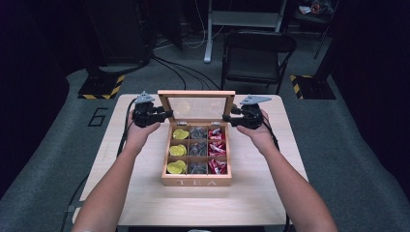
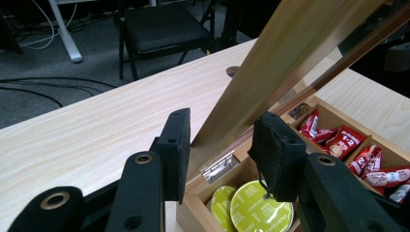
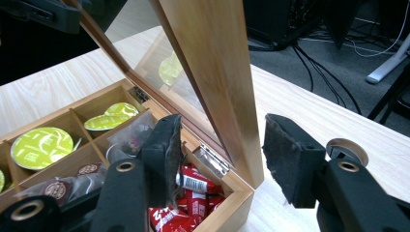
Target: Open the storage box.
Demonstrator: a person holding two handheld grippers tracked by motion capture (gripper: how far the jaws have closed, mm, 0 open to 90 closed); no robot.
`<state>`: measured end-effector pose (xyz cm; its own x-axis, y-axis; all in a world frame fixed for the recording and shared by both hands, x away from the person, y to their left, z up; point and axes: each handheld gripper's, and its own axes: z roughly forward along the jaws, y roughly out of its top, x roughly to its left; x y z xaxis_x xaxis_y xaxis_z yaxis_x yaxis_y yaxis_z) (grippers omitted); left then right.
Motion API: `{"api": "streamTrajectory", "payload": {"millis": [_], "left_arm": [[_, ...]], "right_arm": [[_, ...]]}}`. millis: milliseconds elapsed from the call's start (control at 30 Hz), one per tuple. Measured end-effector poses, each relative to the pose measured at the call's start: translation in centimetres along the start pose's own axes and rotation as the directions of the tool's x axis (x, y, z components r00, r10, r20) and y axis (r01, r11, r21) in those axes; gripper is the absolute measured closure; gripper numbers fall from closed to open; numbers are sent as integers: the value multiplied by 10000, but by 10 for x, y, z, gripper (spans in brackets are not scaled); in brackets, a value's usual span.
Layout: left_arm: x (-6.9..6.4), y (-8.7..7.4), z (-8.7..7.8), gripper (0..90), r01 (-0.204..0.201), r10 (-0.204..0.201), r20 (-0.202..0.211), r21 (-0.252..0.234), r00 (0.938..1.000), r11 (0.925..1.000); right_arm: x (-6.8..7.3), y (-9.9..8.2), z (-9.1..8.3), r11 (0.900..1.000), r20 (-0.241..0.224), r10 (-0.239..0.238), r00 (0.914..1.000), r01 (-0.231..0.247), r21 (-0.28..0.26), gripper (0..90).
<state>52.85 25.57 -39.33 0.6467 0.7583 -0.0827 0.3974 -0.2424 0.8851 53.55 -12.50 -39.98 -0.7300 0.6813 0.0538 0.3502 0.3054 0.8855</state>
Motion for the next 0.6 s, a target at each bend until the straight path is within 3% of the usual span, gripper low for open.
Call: {"api": "streamTrajectory", "payload": {"millis": [233,267,500,600], "left_arm": [[2,0,2,588,201,-201,-25,-102,9998,9997],[2,1,3,590,199,-199,-35,-101,9998,9998],[3,1,4,595,167,-168,-152,-101,9997,9998],[4,-3,4,578,347,-346,-215,42,9992,9994]], "right_arm": [[-3,1,7,9999,197,-94,9998,94,-48,564],[-5,2,7,9999,319,-141,9994,144,-85,616],[-9,4,11,9999,159,32,9999,-29,-136,629],[-11,6,12,9999,195,102,9998,-101,-39,637]]}}
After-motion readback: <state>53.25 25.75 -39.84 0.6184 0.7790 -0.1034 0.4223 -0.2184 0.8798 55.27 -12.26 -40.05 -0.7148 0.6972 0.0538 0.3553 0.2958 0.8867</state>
